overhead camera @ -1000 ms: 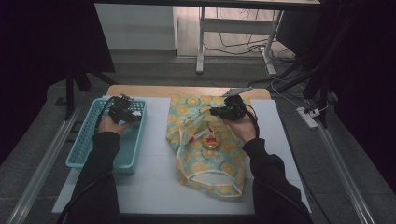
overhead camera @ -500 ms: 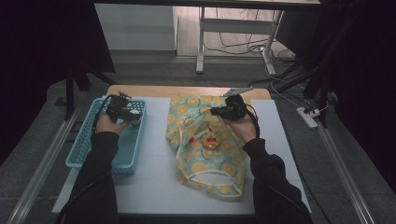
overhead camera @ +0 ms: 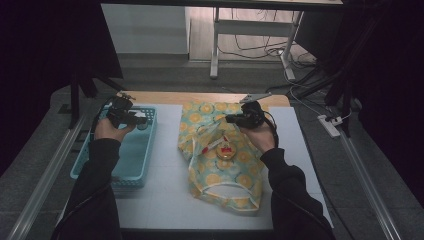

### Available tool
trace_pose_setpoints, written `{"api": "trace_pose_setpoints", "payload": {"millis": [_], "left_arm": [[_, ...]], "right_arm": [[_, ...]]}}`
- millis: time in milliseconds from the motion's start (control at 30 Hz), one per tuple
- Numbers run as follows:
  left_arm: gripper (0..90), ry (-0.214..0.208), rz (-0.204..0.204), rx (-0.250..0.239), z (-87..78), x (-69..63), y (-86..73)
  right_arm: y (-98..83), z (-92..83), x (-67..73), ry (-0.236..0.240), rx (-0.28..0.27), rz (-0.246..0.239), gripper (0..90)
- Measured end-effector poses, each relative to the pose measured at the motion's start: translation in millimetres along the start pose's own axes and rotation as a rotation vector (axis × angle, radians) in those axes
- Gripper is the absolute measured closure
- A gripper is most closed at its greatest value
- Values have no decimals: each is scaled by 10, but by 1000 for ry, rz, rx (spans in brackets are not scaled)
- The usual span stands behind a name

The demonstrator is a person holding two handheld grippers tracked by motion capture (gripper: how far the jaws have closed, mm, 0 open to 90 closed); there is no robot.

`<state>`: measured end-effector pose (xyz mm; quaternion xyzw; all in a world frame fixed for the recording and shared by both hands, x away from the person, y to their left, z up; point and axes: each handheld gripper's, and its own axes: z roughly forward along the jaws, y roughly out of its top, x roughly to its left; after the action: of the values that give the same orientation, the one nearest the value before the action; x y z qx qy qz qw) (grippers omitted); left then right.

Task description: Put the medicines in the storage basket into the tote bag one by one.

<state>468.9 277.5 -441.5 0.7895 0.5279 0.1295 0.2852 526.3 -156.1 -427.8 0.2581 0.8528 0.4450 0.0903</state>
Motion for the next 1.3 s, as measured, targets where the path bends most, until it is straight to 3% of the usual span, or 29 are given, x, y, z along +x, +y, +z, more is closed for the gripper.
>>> {"api": "trace_pose_setpoints", "payload": {"millis": [367,733,1067,1300], "left_arm": [[505,-47,74,-33,-238,-211,65],[505,-116,151,-59,-296,-538,120],[505,-207,222,-98,-296,-913,144],[505,-263,292,-88,-224,-1234,170]], "right_arm": [[10,8,-7,-7,3,-2,900],[4,10,-23,-10,2,4,900],[4,22,-12,-9,1,1,900],[7,14,-13,-12,1,0,900]]}}
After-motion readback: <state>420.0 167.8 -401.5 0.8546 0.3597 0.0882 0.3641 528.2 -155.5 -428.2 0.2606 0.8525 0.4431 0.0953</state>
